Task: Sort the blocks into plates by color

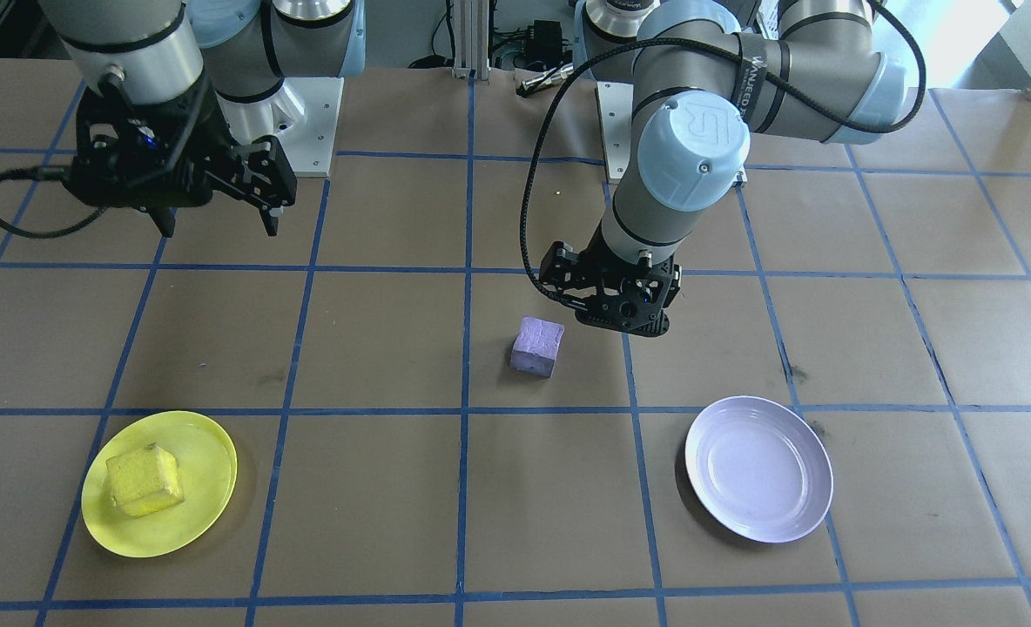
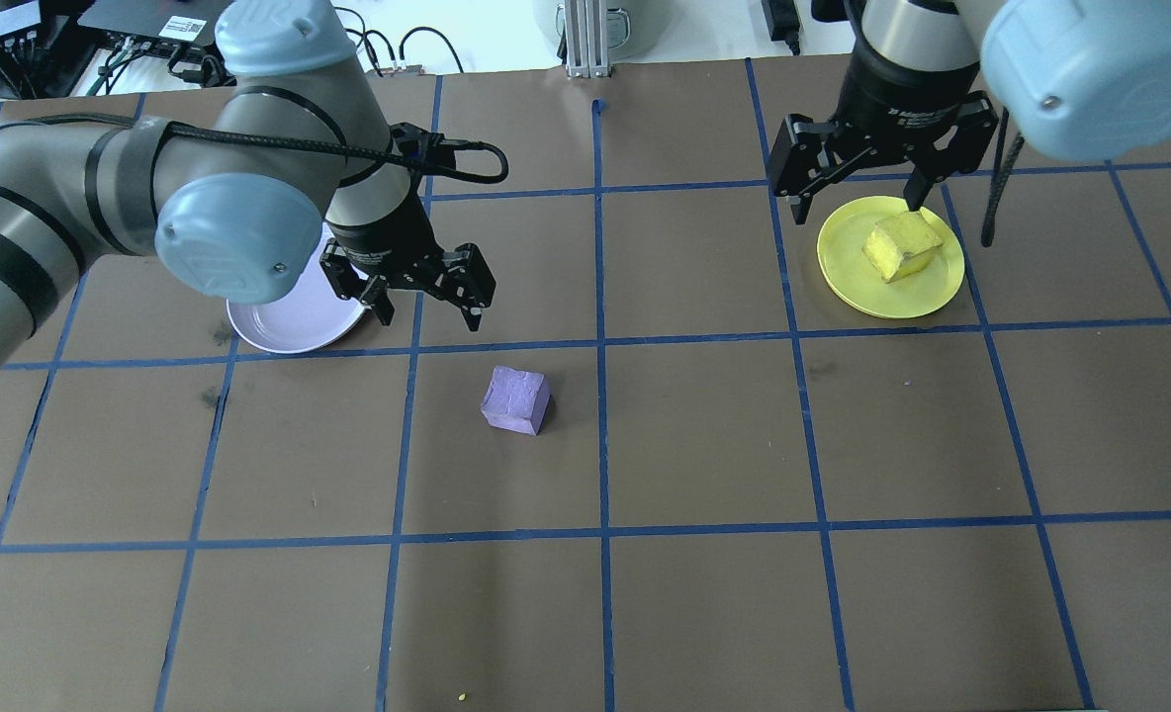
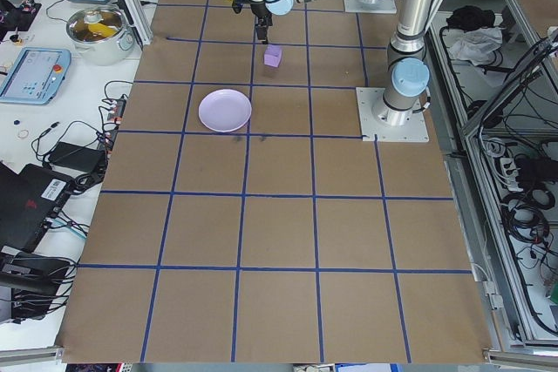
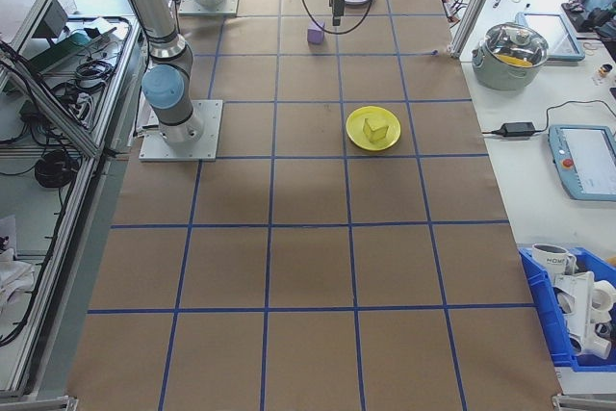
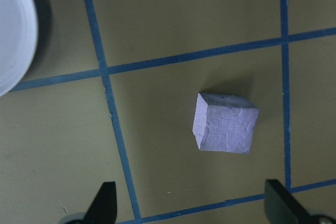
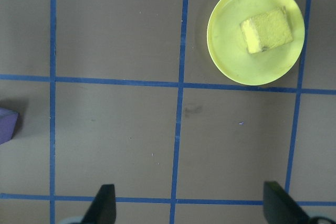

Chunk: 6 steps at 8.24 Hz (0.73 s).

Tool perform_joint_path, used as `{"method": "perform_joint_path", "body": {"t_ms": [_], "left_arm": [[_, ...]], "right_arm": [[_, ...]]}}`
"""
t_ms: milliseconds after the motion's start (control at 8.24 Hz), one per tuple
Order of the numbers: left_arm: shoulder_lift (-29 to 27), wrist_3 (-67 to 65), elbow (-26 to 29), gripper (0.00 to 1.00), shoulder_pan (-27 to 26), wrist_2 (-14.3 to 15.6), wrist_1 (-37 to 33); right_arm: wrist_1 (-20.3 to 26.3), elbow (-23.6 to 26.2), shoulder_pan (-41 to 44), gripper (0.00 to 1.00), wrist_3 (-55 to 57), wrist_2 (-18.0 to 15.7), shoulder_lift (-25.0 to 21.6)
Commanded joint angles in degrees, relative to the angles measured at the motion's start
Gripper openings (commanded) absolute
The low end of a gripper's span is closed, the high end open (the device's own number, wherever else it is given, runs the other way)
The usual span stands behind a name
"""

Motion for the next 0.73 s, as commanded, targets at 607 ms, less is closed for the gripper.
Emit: {"method": "perform_joint_path", "body": {"t_ms": [607], "left_arm": [[-8.6, -0.3, -2.0, 1.00, -3.4, -3.7, 5.2]], "right_arm": [[-4.0, 0.3, -0.7, 1.00, -0.9, 0.2, -4.3]]}}
